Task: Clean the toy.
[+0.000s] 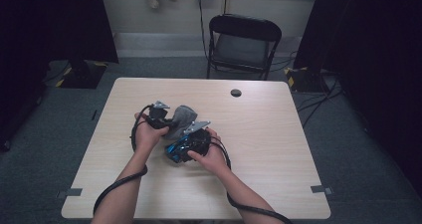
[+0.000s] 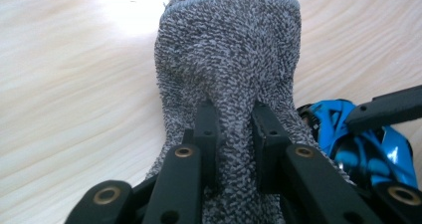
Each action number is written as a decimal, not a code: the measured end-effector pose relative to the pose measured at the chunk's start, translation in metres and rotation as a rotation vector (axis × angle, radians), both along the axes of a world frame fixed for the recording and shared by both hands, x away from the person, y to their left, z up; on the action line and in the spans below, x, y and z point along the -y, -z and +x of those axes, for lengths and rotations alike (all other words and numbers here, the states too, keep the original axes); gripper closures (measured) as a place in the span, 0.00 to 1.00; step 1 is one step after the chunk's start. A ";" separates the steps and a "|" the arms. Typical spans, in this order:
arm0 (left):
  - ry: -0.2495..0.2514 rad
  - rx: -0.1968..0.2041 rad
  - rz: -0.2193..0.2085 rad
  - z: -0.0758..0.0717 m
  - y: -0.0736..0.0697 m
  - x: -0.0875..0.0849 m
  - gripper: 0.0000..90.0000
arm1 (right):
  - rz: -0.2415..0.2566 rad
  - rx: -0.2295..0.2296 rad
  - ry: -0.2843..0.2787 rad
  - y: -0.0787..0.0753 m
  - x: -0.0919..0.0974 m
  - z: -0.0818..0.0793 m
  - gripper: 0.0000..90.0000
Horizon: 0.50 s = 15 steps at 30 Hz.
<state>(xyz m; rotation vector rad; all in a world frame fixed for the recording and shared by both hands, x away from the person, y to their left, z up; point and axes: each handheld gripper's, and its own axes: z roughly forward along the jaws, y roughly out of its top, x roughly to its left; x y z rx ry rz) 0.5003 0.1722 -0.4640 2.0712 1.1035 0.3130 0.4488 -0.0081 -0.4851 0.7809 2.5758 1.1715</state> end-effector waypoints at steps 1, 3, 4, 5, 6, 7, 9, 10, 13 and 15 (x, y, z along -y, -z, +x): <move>0.003 -0.004 0.002 0.001 0.002 0.004 0.85 | 0.001 0.001 0.000 0.000 0.000 0.000 0.03; 0.018 -0.016 0.005 0.002 0.008 0.011 0.85 | 0.001 0.001 0.001 0.000 0.000 0.000 0.02; 0.021 -0.017 0.004 0.002 0.009 0.013 0.85 | 0.000 -0.001 0.002 0.000 0.000 0.000 0.02; 0.019 -0.022 0.001 0.002 0.011 0.015 0.85 | -0.002 -0.002 0.001 0.000 0.000 0.000 0.02; 0.018 -0.019 0.001 0.001 0.012 0.016 0.85 | -0.006 -0.004 0.002 -0.001 0.000 0.000 0.02; 0.018 -0.019 0.001 0.001 0.012 0.016 0.85 | -0.007 -0.004 0.002 -0.001 0.000 0.000 0.02; 0.029 -0.026 -0.001 0.000 0.011 0.015 0.85 | -0.006 -0.004 0.001 -0.001 0.000 0.000 0.02; 0.034 -0.025 0.001 0.000 0.011 0.014 0.85 | -0.006 -0.004 0.001 -0.001 0.000 0.000 0.02; 0.033 -0.025 -0.004 -0.001 0.011 0.014 0.85 | -0.010 -0.005 -0.002 -0.001 -0.001 0.001 0.03; 0.032 -0.025 -0.006 -0.001 0.012 0.014 0.85 | -0.010 -0.006 -0.002 -0.001 0.000 0.001 0.03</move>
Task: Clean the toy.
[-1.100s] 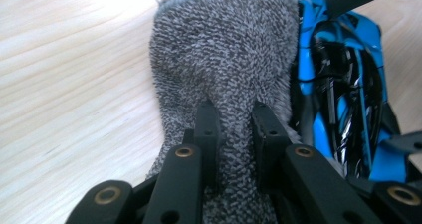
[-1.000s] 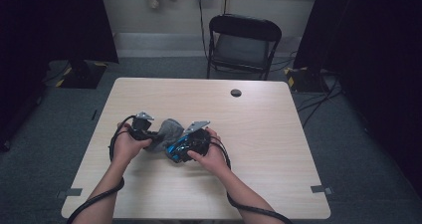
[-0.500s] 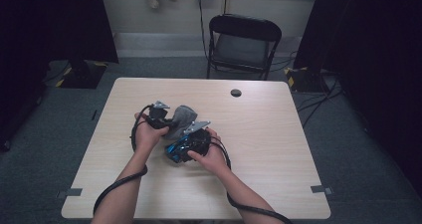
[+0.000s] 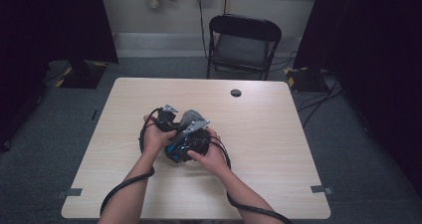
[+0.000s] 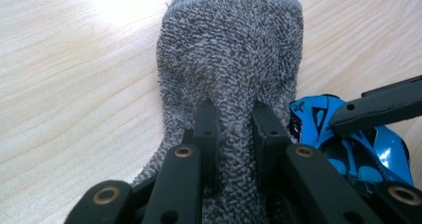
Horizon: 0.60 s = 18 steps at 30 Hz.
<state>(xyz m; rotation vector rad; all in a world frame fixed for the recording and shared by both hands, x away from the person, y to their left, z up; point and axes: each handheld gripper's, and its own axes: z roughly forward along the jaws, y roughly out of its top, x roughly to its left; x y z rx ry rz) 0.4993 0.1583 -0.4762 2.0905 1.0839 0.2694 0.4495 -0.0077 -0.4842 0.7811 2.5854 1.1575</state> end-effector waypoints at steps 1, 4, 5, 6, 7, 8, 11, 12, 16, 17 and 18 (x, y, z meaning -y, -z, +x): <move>0.001 0.002 -0.003 0.000 0.001 0.000 0.85 | 0.004 0.001 0.001 0.000 0.000 0.000 0.03; 0.012 0.003 -0.005 0.000 0.002 -0.001 0.85 | 0.003 0.002 0.000 0.000 0.000 0.000 0.03; 0.013 0.005 -0.003 0.000 0.002 -0.001 0.85 | 0.003 0.001 0.001 0.000 0.000 0.000 0.02; 0.016 0.005 -0.001 -0.001 0.002 -0.001 0.85 | 0.003 0.001 0.001 0.000 0.000 0.000 0.02; 0.018 0.004 0.000 -0.001 0.002 -0.001 0.85 | 0.003 0.001 0.001 0.000 0.000 0.000 0.03; 0.017 0.002 -0.002 -0.001 0.002 -0.001 0.85 | 0.002 0.000 0.001 0.000 0.000 0.000 0.03; 0.013 -0.003 -0.003 -0.001 0.002 -0.001 0.85 | 0.000 0.000 -0.002 0.000 0.000 0.000 0.02; 0.016 0.000 -0.003 -0.001 0.002 -0.002 0.85 | -0.001 -0.002 -0.001 0.000 0.000 0.000 0.02; 0.026 -0.005 -0.004 -0.002 0.002 -0.003 0.85 | -0.003 -0.002 -0.002 0.000 0.000 0.000 0.02; 0.026 -0.008 -0.007 -0.002 0.002 -0.004 0.85 | -0.003 -0.002 -0.003 0.000 0.000 0.001 0.03; 0.024 -0.011 -0.011 -0.003 0.002 -0.004 0.85 | -0.003 -0.002 -0.002 0.000 0.000 0.000 0.02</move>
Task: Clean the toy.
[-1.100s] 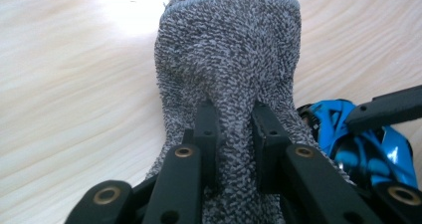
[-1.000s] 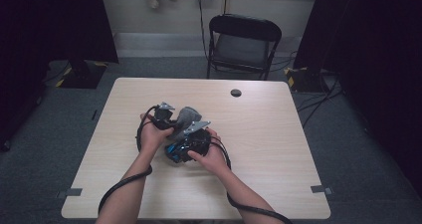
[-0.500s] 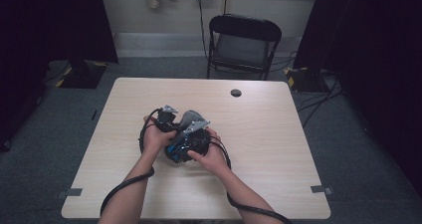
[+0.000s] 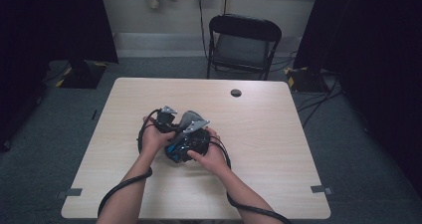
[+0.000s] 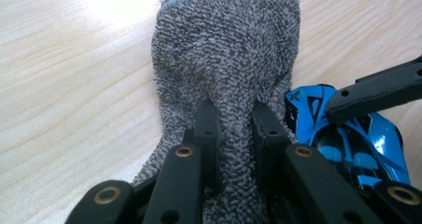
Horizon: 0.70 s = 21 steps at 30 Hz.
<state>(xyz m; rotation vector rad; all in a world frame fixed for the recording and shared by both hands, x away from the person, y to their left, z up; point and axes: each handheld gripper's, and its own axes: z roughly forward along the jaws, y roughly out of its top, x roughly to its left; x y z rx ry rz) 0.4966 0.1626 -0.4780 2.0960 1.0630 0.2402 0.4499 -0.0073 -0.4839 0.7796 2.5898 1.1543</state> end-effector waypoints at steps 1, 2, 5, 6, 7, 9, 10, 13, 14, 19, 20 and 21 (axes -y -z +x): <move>0.004 -0.003 0.005 0.000 0.000 -0.001 0.85 | 0.000 0.000 0.000 0.000 0.000 0.000 0.03; 0.007 -0.003 0.003 0.000 0.000 -0.002 0.85 | 0.000 0.000 0.000 0.000 0.000 0.000 0.03; 0.014 -0.009 0.010 -0.002 -0.001 -0.003 0.85 | -0.001 0.000 0.000 0.000 0.000 0.000 0.03; 0.014 -0.009 0.010 -0.002 -0.001 -0.003 0.85 | -0.002 -0.001 0.000 0.000 0.000 0.000 0.03; 0.018 -0.011 0.011 -0.002 -0.002 -0.005 0.85 | -0.004 -0.002 0.000 0.000 0.000 0.000 0.03; 0.016 -0.015 0.007 -0.003 -0.002 -0.006 0.85 | -0.003 -0.002 0.000 0.000 0.000 0.000 0.03; 0.019 -0.017 0.011 -0.004 -0.002 -0.008 0.85 | -0.004 -0.003 0.000 0.000 -0.001 0.000 0.03; 0.020 -0.017 0.013 -0.006 -0.002 -0.009 0.85 | -0.006 -0.004 0.000 -0.001 -0.001 0.000 0.03; 0.020 -0.018 0.017 -0.007 -0.003 -0.010 0.85 | -0.007 -0.005 0.000 -0.001 -0.001 0.000 0.03; 0.030 -0.026 0.031 -0.012 -0.005 -0.017 0.86 | -0.003 0.000 0.003 0.000 0.000 -0.001 0.03; 0.031 -0.030 0.033 -0.013 -0.005 -0.018 0.86 | -0.003 0.000 0.003 0.000 0.000 -0.001 0.03; 0.032 -0.034 0.032 -0.014 -0.005 -0.020 0.86 | -0.002 0.000 0.003 0.000 0.000 -0.001 0.03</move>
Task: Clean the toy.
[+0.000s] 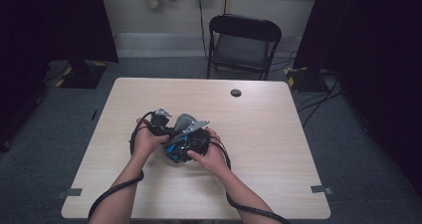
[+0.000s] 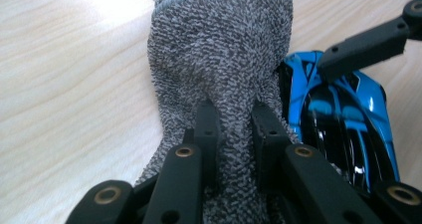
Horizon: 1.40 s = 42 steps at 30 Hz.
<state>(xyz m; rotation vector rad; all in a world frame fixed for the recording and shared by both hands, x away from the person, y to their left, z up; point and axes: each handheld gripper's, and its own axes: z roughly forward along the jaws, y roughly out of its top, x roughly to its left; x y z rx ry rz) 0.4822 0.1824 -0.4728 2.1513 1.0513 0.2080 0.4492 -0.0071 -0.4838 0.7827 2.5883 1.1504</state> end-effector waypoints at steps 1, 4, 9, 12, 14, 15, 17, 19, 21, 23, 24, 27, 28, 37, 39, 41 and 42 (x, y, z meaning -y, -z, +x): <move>0.000 0.001 -0.002 -0.001 0.000 -0.001 0.86 | 0.000 0.000 0.000 0.000 0.000 0.000 0.03; 0.002 -0.006 0.002 -0.004 -0.001 -0.006 0.86 | -0.001 -0.001 0.001 0.000 0.000 0.000 0.03; 0.004 -0.019 -0.001 -0.008 -0.001 -0.012 0.86 | -0.003 -0.002 0.003 0.000 0.000 0.000 0.02; -0.001 -0.022 -0.006 -0.010 -0.001 -0.015 0.86 | -0.003 -0.002 0.003 0.000 0.000 0.000 0.02; 0.002 -0.027 -0.005 -0.012 -0.002 -0.017 0.86 | -0.003 -0.001 0.004 0.000 0.000 0.000 0.03; 0.003 -0.030 -0.002 -0.013 -0.002 -0.019 0.86 | -0.004 -0.002 0.004 0.000 0.000 0.000 0.03; 0.001 -0.030 -0.008 -0.014 -0.002 -0.021 0.86 | -0.004 -0.002 0.004 0.000 -0.001 -0.001 0.03; 0.005 -0.040 -0.004 -0.016 -0.003 -0.024 0.86 | -0.004 -0.003 0.005 0.000 -0.001 -0.001 0.03; 0.006 -0.043 -0.002 -0.017 -0.003 -0.026 0.85 | -0.002 0.000 0.004 0.000 0.000 -0.001 0.03; 0.003 -0.041 -0.002 -0.019 -0.003 -0.028 0.85 | -0.004 -0.002 0.007 0.000 -0.001 -0.001 0.03; 0.006 -0.043 -0.001 -0.020 -0.004 -0.029 0.85 | -0.003 -0.002 0.007 0.000 0.000 -0.001 0.03; 0.009 -0.045 0.000 -0.022 -0.004 -0.032 0.86 | -0.004 -0.003 0.007 0.000 -0.001 -0.001 0.03; 0.011 -0.043 -0.002 -0.024 -0.004 -0.034 0.86 | -0.003 -0.003 0.007 0.000 -0.001 -0.001 0.03; 0.016 -0.072 0.002 -0.035 -0.009 -0.050 0.86 | -0.004 -0.003 0.009 0.000 0.000 -0.001 0.03; 0.018 -0.070 0.002 -0.038 -0.010 -0.054 0.86 | -0.005 -0.003 0.009 0.000 -0.001 -0.001 0.03; 0.008 -0.064 0.006 -0.041 -0.013 -0.059 0.86 | -0.006 -0.003 0.010 -0.001 -0.001 -0.001 0.03; 0.001 -0.057 0.006 -0.042 -0.014 -0.061 0.86 | -0.006 -0.003 0.010 -0.001 -0.001 -0.001 0.03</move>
